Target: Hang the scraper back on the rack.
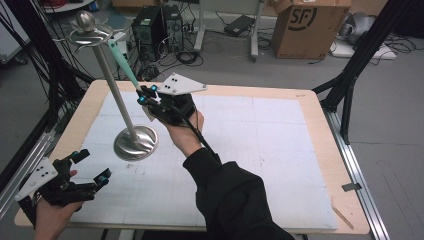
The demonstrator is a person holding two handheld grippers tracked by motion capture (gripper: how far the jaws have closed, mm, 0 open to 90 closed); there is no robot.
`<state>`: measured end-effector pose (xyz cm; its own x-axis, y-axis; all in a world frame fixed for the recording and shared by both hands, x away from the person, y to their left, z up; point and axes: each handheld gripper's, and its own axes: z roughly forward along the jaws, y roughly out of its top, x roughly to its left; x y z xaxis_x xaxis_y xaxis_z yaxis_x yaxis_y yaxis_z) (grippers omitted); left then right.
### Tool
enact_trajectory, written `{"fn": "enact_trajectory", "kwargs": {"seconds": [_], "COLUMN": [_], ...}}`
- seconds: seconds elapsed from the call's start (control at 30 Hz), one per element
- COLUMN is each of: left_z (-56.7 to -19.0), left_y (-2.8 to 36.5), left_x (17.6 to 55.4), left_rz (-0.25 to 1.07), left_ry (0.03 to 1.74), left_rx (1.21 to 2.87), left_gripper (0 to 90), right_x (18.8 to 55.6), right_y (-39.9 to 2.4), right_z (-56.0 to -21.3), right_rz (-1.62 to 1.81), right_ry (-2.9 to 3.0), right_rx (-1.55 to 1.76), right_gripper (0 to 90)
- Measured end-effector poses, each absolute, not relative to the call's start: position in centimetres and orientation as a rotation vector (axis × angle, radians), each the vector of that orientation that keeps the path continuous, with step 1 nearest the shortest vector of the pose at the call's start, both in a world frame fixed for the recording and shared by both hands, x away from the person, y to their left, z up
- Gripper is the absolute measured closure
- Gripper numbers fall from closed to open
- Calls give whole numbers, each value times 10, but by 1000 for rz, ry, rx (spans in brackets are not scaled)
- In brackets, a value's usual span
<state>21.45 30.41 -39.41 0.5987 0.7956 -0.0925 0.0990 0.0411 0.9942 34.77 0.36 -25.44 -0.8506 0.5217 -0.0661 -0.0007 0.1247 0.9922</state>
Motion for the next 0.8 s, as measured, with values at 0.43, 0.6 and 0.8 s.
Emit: {"fn": "enact_trajectory", "kwargs": {"seconds": [0.43, 0.6, 0.8], "left_z": [-394, -394, -394], "left_y": [307, 307, 308], "left_x": [214, 214, 214], "left_rz": [634, 634, 631], "left_ry": [813, 813, 814], "left_rx": [1446, 1446, 1444], "left_gripper": [17, 17, 17], "right_x": [351, 352, 354], "right_y": [13, 15, 18], "right_z": [-257, -259, -261], "right_rz": [1772, 1767, 1762], "right_ry": [2010, 2015, 2024], "right_rx": [512, 515, 517], "right_gripper": [804, 804, 804]}}
